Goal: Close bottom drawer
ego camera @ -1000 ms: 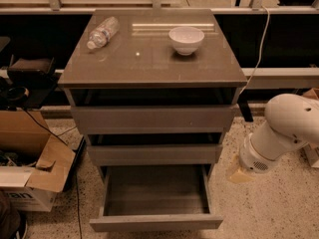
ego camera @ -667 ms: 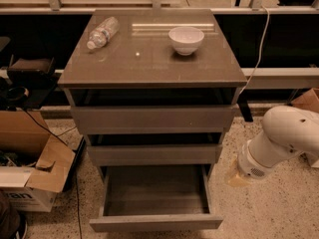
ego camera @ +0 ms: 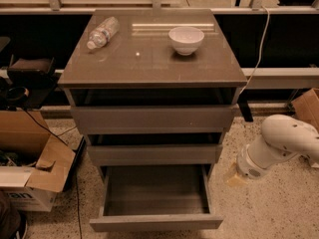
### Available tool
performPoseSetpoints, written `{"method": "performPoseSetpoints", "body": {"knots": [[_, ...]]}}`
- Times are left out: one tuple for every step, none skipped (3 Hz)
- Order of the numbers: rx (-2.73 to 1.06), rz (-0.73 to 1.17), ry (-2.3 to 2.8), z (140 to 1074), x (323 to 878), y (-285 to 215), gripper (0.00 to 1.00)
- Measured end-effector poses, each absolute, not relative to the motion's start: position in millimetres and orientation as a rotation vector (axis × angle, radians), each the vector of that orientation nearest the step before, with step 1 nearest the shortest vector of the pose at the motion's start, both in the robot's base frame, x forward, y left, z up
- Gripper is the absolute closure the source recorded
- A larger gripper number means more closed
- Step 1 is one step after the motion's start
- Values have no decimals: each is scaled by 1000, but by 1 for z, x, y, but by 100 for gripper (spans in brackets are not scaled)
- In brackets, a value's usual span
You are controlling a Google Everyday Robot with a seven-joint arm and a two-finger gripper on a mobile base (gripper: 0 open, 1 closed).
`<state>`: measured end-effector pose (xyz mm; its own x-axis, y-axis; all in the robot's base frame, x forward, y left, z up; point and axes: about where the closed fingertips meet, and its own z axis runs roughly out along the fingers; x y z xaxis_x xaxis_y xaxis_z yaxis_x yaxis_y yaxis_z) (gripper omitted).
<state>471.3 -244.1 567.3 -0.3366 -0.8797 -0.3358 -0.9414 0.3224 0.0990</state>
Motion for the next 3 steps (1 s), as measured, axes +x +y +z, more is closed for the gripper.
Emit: {"method": "performPoseSetpoints", "body": {"knots": [[-1661, 408, 2344, 537, 473, -243, 100], [-1625, 425, 2335, 484, 480, -250, 100], [-1604, 443, 2342, 456, 488, -261, 100]]}}
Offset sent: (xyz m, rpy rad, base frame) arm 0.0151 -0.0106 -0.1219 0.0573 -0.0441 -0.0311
